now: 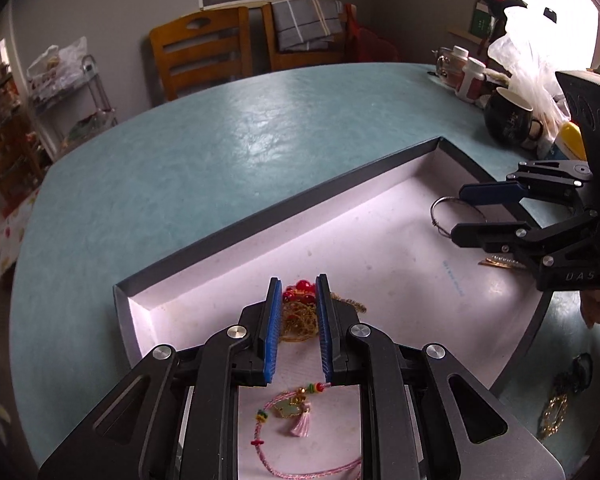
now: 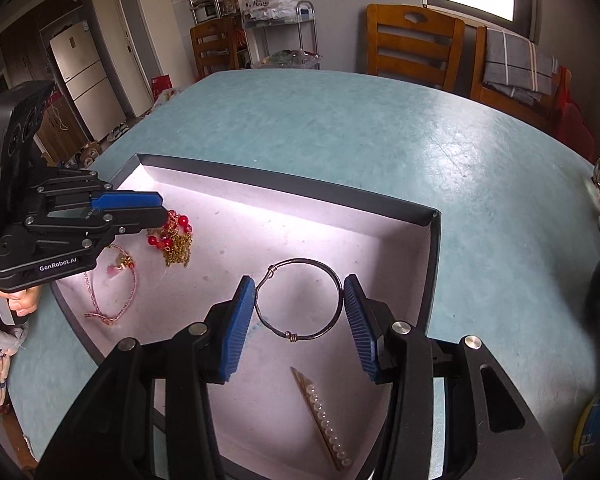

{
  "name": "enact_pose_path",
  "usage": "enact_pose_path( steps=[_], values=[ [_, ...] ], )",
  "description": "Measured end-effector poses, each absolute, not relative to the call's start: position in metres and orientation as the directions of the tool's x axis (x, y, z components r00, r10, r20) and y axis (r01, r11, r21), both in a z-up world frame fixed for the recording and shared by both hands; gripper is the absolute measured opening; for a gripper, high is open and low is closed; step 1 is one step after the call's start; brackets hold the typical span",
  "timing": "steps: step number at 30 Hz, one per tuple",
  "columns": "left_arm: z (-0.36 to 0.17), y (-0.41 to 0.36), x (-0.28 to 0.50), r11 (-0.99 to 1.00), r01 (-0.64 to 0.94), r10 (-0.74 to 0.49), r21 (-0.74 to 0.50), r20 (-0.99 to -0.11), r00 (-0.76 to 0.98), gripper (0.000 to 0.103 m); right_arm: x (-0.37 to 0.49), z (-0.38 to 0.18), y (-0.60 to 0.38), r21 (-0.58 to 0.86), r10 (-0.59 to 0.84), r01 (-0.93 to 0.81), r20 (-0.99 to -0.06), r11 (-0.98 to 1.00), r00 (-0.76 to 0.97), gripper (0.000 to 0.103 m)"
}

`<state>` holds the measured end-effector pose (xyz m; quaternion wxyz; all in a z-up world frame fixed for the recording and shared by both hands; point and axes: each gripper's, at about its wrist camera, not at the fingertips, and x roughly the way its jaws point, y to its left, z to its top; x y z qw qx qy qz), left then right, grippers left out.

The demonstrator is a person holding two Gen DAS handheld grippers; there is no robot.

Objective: Organize jewelry
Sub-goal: 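Lower the red brooch and silver bangle into the box, open both grippers, then grasp the second silver bangle with the left gripper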

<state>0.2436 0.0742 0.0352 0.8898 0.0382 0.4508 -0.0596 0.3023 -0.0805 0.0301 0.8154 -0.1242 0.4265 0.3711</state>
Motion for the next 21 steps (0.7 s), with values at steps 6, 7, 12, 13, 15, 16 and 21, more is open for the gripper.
enact_pose_path(
  steps=[6,7,12,13,15,16,21],
  values=[
    [0.036,0.082,0.238,0.994,0.113,-0.060,0.008,-0.805,0.590,0.052,0.311,0.024,-0.077,0.109,0.476,-0.699,-0.804,0.707,0.356,0.046],
    [0.037,0.083,0.238,0.994,0.110,-0.052,0.017,-0.801,0.596,0.054,0.311,0.023,-0.076,0.110,0.474,-0.697,-0.806,0.708,0.355,0.047],
    [0.042,0.084,0.227,0.996,0.084,-0.020,0.041,-0.782,0.623,0.068,0.300,0.029,-0.082,0.121,0.513,-0.706,-0.772,0.698,0.375,0.054],
    [0.044,0.083,0.223,0.996,0.082,-0.017,0.045,-0.775,0.632,0.072,0.296,0.033,-0.085,0.123,0.524,-0.705,-0.760,0.698,0.386,0.055],
    [0.050,0.079,0.213,0.995,0.081,-0.007,0.061,-0.752,0.659,0.075,0.287,0.041,-0.094,0.125,0.540,-0.706,-0.739,0.697,0.403,0.055],
    [0.053,0.077,0.207,0.994,0.085,-0.005,0.070,-0.742,0.671,0.077,0.282,0.046,-0.099,0.123,0.548,-0.706,-0.727,0.697,0.414,0.055],
    [0.073,0.055,0.174,0.989,0.114,-0.015,0.099,-0.691,0.723,0.082,0.252,0.065,-0.130,0.127,0.584,-0.705,-0.671,0.698,0.457,0.062]
  ],
)
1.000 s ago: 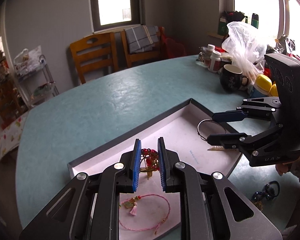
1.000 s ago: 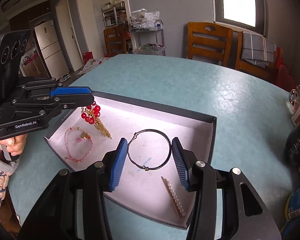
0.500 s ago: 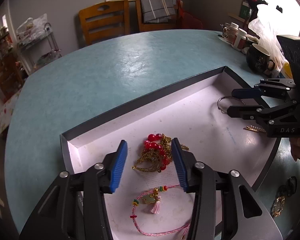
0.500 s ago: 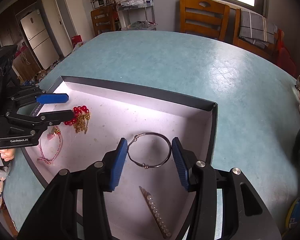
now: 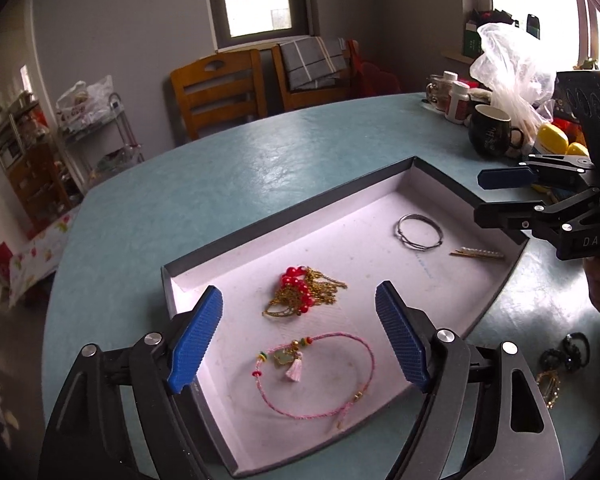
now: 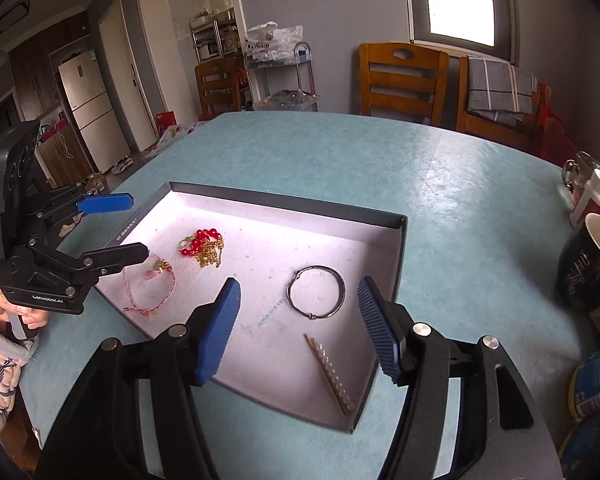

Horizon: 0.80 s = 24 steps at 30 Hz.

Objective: Organize jewelry
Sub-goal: 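Grasp the second silver bangle with the left gripper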

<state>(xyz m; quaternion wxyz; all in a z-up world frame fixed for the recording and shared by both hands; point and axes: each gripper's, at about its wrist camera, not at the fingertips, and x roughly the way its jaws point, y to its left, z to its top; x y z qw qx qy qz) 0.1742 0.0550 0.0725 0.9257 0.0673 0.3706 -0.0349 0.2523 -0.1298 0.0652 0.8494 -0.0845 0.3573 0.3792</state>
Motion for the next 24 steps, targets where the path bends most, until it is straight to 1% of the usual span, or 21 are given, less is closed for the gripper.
enact_pose_path(
  steps=[5,7,8,14,18,21,24],
  values=[
    [0.088,0.028,0.131,0.984,0.163,-0.081,0.074,-0.628,0.774,0.084,0.220,0.079,-0.157,0.128,0.599,-0.698,-0.634,0.705,0.489,0.063],
    [0.089,0.020,0.115,0.980,0.193,-0.129,0.038,-0.619,0.775,0.084,0.205,0.082,-0.167,0.126,0.605,-0.697,-0.618,0.706,0.502,0.070],
    [0.089,0.015,0.109,0.978,0.205,-0.145,0.027,-0.619,0.772,0.084,0.197,0.082,-0.172,0.125,0.609,-0.697,-0.611,0.706,0.507,0.070],
    [0.070,-0.006,0.073,0.957,0.289,-0.217,0.002,-0.656,0.723,0.084,0.158,0.071,-0.200,0.142,0.613,-0.688,-0.604,0.711,0.510,0.071],
    [0.049,-0.018,0.058,0.943,0.331,-0.222,0.027,-0.689,0.690,0.084,0.142,0.054,-0.210,0.153,0.602,-0.678,-0.624,0.719,0.497,0.072],
    [0.037,-0.022,0.055,0.936,0.352,-0.245,0.002,-0.715,0.655,0.084,0.134,0.042,-0.217,0.154,0.588,-0.671,-0.647,0.725,0.486,0.072],
    [0.027,-0.027,0.055,0.931,0.364,-0.245,0.004,-0.734,0.633,0.084,0.125,0.032,-0.222,0.150,0.572,-0.668,-0.670,0.729,0.474,0.072]
  ],
)
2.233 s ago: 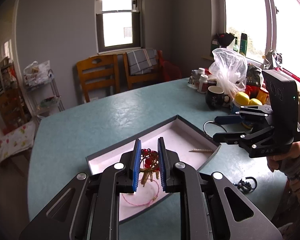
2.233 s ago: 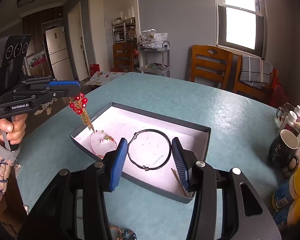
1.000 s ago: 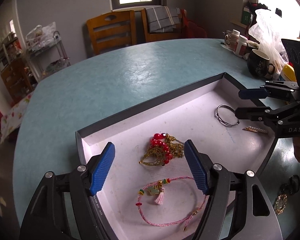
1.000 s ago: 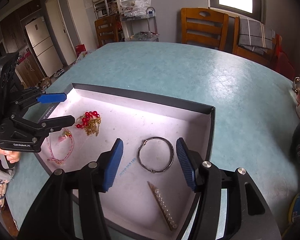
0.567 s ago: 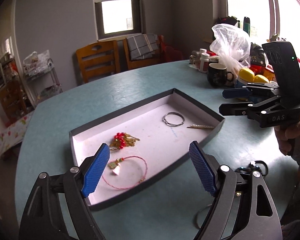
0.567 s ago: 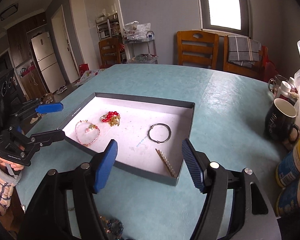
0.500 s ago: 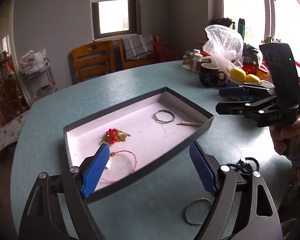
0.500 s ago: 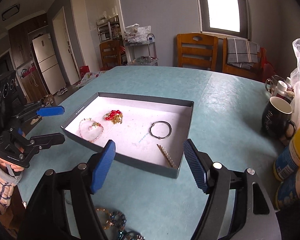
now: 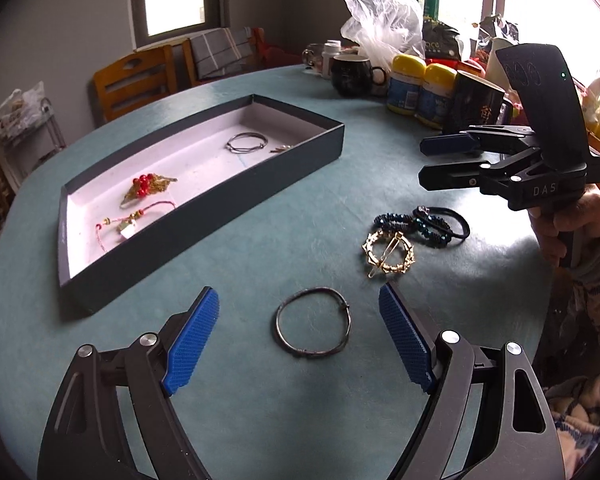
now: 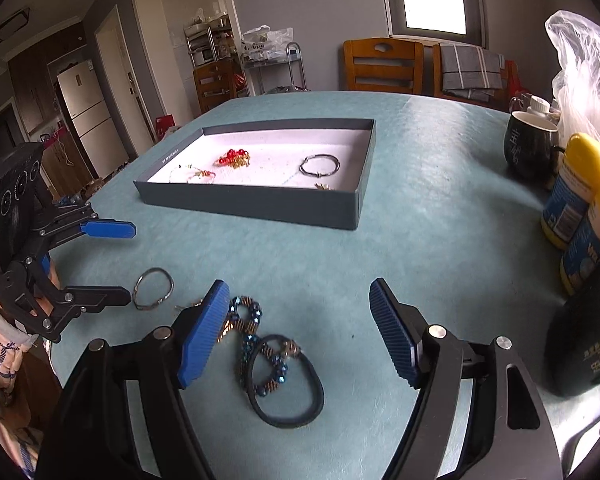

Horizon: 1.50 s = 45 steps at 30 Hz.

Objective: Organize jewelry
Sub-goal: 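Grasp the second silver bangle with the left gripper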

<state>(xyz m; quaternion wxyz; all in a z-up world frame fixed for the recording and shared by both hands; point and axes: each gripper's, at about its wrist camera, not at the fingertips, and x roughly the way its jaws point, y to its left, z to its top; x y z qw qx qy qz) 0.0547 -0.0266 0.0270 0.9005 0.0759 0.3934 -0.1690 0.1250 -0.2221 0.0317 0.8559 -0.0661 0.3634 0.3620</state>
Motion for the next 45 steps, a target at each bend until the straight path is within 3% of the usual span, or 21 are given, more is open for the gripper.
enact_pose_path(
  steps=[9,12,14,18,20,22,25,29,35,36,37,38,45],
  values=[
    [0.010,-0.039,0.060,0.926,0.373,-0.198,0.053,-0.774,0.602,0.084,0.097,0.019,-0.228,0.128,0.554,-0.687,-0.704,0.715,0.444,0.072],
    [0.007,-0.038,0.061,0.925,0.379,-0.203,0.043,-0.784,0.586,0.075,0.091,0.015,-0.223,0.080,0.519,-0.696,-0.728,0.713,0.448,0.072],
    [0.008,-0.037,0.060,0.921,0.390,-0.229,0.019,-0.783,0.578,0.061,0.090,0.013,-0.221,0.058,0.502,-0.699,-0.738,0.713,0.451,0.072],
    [0.009,-0.038,0.057,0.916,0.400,-0.237,0.018,-0.781,0.578,0.054,0.086,0.013,-0.220,0.053,0.504,-0.702,-0.734,0.710,0.455,0.071],
    [0.009,-0.039,0.056,0.916,0.400,-0.237,0.019,-0.780,0.579,0.050,0.084,0.013,-0.220,0.051,0.508,-0.706,-0.730,0.707,0.457,0.066],
    [0.009,-0.040,0.055,0.917,0.399,-0.236,0.020,-0.779,0.580,0.050,0.082,0.011,-0.220,0.051,0.507,-0.710,-0.736,0.702,0.449,0.053],
    [0.009,-0.041,0.056,0.917,0.399,-0.234,0.023,-0.779,0.582,0.049,0.081,0.007,-0.219,0.040,0.491,-0.709,-0.749,0.704,0.445,0.043],
    [0.009,-0.041,0.056,0.916,0.400,-0.237,0.019,-0.779,0.581,0.049,0.078,0.006,-0.222,0.044,0.490,-0.707,-0.751,0.706,0.443,0.041],
    [0.009,-0.040,0.056,0.916,0.400,-0.236,0.021,-0.779,0.581,0.049,0.075,0.005,-0.227,0.031,0.491,-0.707,-0.741,0.707,0.458,0.025],
    [0.009,-0.040,0.056,0.916,0.400,-0.236,0.020,-0.779,0.581,0.049,0.075,0.005,-0.228,0.029,0.491,-0.706,-0.739,0.708,0.462,0.019],
    [0.009,-0.040,0.056,0.916,0.400,-0.237,0.020,-0.779,0.581,0.049,0.075,0.005,-0.228,0.032,0.494,-0.707,-0.738,0.706,0.460,0.007],
    [0.009,-0.040,0.056,0.916,0.400,-0.237,0.020,-0.779,0.581,0.049,0.074,0.005,-0.229,0.040,0.500,-0.710,-0.737,0.703,0.454,0.003],
    [0.010,-0.038,0.056,0.921,0.388,-0.244,0.002,-0.776,0.582,0.048,0.067,0.006,-0.232,0.082,0.537,-0.717,-0.723,0.692,0.435,0.003]
  ],
)
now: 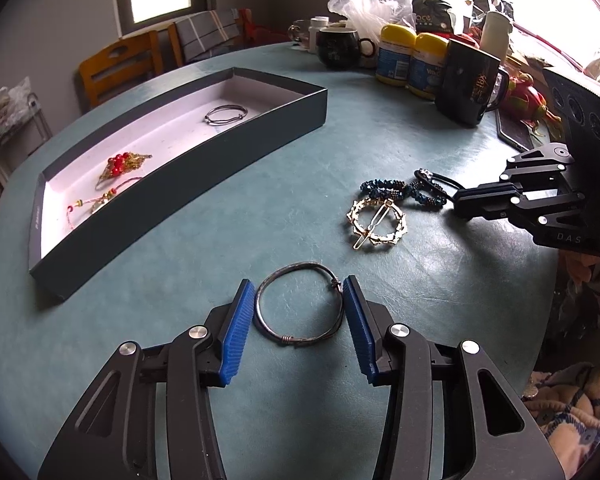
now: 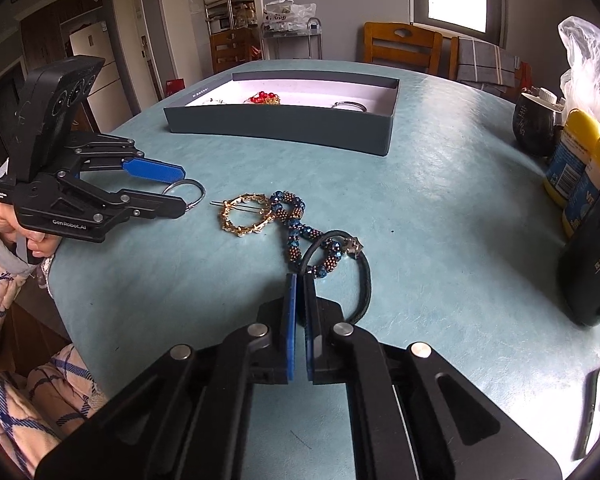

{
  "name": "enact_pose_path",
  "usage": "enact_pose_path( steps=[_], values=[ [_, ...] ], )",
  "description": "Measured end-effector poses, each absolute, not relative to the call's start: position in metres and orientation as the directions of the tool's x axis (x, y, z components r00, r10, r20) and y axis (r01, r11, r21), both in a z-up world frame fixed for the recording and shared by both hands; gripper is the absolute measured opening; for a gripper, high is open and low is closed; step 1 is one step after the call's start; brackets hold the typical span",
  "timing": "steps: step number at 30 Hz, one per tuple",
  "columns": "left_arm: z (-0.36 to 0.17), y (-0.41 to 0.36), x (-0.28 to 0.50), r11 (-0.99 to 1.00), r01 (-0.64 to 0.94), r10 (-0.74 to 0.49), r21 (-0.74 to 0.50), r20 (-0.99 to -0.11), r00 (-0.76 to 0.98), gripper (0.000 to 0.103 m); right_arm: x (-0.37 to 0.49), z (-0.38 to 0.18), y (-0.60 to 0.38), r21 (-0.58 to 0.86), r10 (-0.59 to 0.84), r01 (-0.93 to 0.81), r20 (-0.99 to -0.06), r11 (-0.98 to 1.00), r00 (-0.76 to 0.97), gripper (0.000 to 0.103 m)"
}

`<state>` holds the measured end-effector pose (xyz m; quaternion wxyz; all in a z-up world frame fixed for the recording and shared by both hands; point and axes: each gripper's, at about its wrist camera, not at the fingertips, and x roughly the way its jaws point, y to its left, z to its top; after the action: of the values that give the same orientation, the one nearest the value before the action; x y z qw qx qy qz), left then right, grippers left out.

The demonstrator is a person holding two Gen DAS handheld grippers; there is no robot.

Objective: Organize jewelry
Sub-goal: 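Grasp the second silver bangle with the left gripper, then grasp the black hair tie with the right gripper while the left holds the bangle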

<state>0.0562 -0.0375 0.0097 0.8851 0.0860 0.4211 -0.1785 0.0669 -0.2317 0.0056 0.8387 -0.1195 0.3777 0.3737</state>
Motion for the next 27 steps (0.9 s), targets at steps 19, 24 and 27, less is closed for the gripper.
enact_pose_path(
  steps=[19,24,27],
  values=[
    [0.042,-0.032,0.049,0.929,0.367,-0.231,0.038,-0.717,0.658,0.048,0.080,0.047,-0.240,0.176,0.643,-0.710,-0.608,0.682,0.466,0.003],
    [0.049,-0.023,0.055,0.938,0.343,-0.212,0.047,-0.704,0.678,0.048,0.088,0.052,-0.235,0.177,0.650,-0.713,-0.596,0.678,0.471,0.003],
    [0.052,-0.016,0.060,0.943,0.328,-0.205,0.047,-0.696,0.689,0.048,0.093,0.057,-0.231,0.170,0.655,-0.718,-0.587,0.674,0.476,0.003]
  ],
)
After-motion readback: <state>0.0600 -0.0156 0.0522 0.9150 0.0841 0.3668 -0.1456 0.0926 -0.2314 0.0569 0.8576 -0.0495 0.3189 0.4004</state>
